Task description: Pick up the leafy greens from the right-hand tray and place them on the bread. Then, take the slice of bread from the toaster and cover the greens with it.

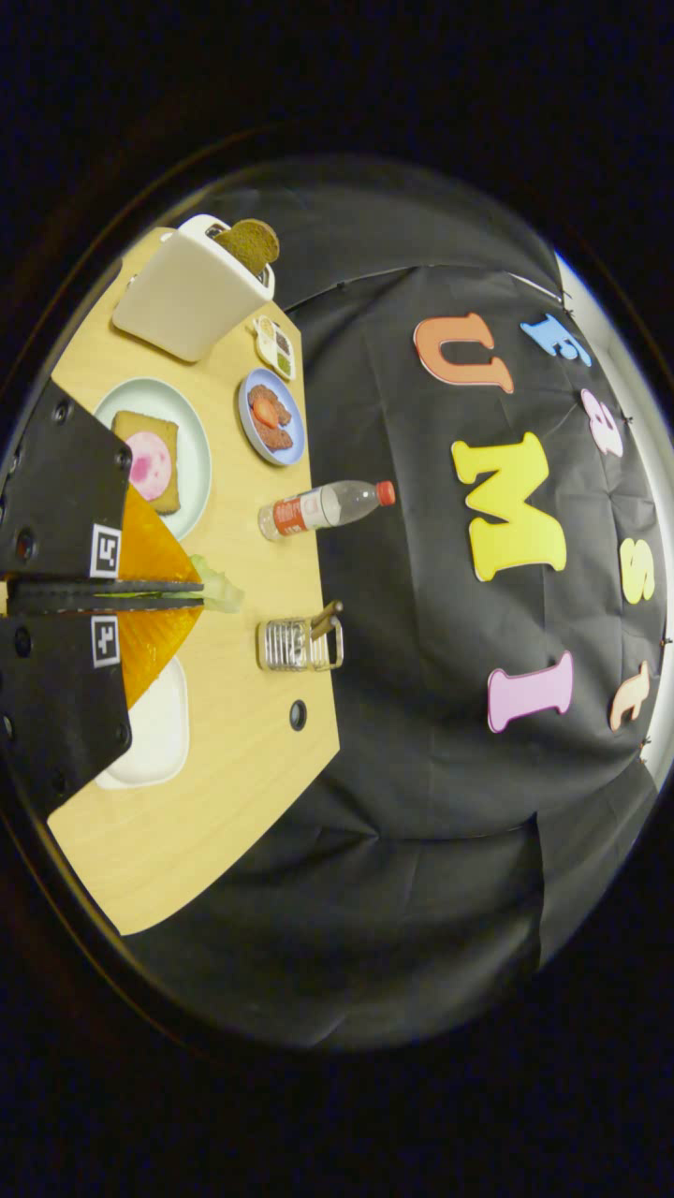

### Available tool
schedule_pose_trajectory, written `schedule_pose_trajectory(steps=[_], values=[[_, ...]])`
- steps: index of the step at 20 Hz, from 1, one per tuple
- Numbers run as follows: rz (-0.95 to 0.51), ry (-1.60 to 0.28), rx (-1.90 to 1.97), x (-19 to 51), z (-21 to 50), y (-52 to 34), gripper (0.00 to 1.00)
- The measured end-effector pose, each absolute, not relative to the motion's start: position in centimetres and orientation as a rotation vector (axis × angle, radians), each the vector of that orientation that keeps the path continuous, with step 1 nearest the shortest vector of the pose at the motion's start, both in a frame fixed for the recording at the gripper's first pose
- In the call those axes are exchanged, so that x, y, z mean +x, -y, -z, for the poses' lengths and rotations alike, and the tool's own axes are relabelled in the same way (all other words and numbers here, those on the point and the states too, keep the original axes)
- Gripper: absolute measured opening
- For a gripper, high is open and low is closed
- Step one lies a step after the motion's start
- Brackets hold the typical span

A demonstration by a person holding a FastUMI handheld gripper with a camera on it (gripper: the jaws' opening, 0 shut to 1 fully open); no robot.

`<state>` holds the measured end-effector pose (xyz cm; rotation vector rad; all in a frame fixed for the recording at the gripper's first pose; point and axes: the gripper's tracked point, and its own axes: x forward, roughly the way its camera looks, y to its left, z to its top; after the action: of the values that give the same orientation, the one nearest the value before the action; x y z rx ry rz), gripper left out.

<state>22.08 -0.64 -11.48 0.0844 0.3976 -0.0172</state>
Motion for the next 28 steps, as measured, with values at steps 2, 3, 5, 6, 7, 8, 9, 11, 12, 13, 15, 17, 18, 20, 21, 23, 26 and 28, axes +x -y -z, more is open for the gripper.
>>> schedule_pose_trajectory(steps=[2, 3, 5, 6, 7, 8, 9, 11, 12, 13, 15, 17, 18, 20, 21, 23, 26, 28], values=[[-0.004, -0.395, 0.067, 22.0, 11.5, -1.5, 0.0], [-0.02, -0.39, 0.063, 22.0, 11.4, -2.9, 0.0], [-0.058, -0.385, 0.06, 21.9, 11.2, -5.5, 0.0], [-0.076, -0.382, 0.057, 21.8, 11.0, -6.7, 0.0], [-0.099, -0.375, 0.055, 21.7, 10.7, -8.2, 0.0], [-0.122, -0.371, 0.055, 21.7, 10.4, -9.6, 0.0], [-0.145, -0.367, 0.057, 21.6, 10.3, -10.9, 0.0], [-0.202, -0.357, 0.064, 21.7, 9.8, -14.2, 0.0], [-0.226, -0.356, 0.069, 21.9, 9.9, -15.6, 0.0], [-0.244, -0.36, 0.073, 22.3, 10.2, -16.6, 0.0], [-0.252, -0.389, 0.079, 23.6, 11.7, -17.9, 0.0], [-0.259, -0.426, 0.099, 24.6, 13.4, -18.7, 0.0], [-0.269, -0.436, 0.109, 24.9, 14.1, -19.2, 0.0], [-0.261, -0.442, 0.1, 25.3, 14.9, -18.9, 0.0], [-0.249, -0.44, 0.085, 25.8, 15.2, -18.5, 0.0], [-0.216, -0.426, 0.048, 26.7, 15.4, -17.2, 0.0], [-0.173, -0.419, 0.029, 27.8, 15.9, -15.1, 0.0], [-0.157, -0.432, 0.032, 28.2, 16.6, -13.9, 0.0]])
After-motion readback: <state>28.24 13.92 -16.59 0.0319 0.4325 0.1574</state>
